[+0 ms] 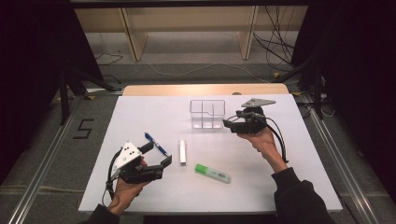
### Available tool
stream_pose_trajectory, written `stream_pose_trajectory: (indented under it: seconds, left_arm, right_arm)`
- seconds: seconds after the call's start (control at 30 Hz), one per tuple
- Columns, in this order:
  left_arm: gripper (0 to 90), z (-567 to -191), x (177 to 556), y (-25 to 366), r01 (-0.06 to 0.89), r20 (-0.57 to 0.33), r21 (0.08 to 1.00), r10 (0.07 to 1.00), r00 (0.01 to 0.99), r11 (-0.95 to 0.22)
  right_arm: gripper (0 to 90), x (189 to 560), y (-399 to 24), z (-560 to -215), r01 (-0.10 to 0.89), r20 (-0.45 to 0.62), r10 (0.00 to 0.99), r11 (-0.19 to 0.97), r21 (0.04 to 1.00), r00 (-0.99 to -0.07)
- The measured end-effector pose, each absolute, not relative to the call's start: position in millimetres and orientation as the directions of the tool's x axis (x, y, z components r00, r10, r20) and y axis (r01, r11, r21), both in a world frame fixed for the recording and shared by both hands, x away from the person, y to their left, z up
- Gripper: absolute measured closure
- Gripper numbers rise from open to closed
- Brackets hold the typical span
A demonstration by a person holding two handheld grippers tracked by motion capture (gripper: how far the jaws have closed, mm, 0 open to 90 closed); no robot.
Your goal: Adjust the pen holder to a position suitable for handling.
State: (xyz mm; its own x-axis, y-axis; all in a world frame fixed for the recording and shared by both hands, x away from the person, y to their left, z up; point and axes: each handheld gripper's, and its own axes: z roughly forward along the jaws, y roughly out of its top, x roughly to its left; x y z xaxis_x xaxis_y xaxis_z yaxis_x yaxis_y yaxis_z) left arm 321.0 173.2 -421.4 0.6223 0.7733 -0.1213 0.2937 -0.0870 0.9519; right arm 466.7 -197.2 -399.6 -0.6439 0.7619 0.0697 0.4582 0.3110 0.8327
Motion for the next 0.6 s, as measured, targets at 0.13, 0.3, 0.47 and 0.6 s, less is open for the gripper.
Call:
stream_pose_trajectory:
  seconds: [0.13,0.3,0.47,0.6]
  left_arm:
    - [15.0,-421,321,173,0.293,-0.125,0.953,0.775,0.62,-0.081]
    - [15.0,-421,321,173,0.292,-0.129,0.954,0.773,0.621,-0.075]
    - [15.0,-421,321,174,0.291,-0.129,0.954,0.774,0.621,-0.075]
    - [15.0,-421,321,174,0.292,-0.129,0.954,0.773,0.621,-0.075]
  right_arm:
    - [28.3,462,-196,-398,0.453,0.068,0.754,0.317,0.833,-0.653]
    - [27.8,457,-192,-396,0.445,0.065,0.743,0.326,0.834,-0.666]
    - [27.5,453,-188,-395,0.442,0.065,0.731,0.337,0.831,-0.679]
    - [27.2,450,-183,-396,0.435,0.06,0.718,0.35,0.83,-0.693]
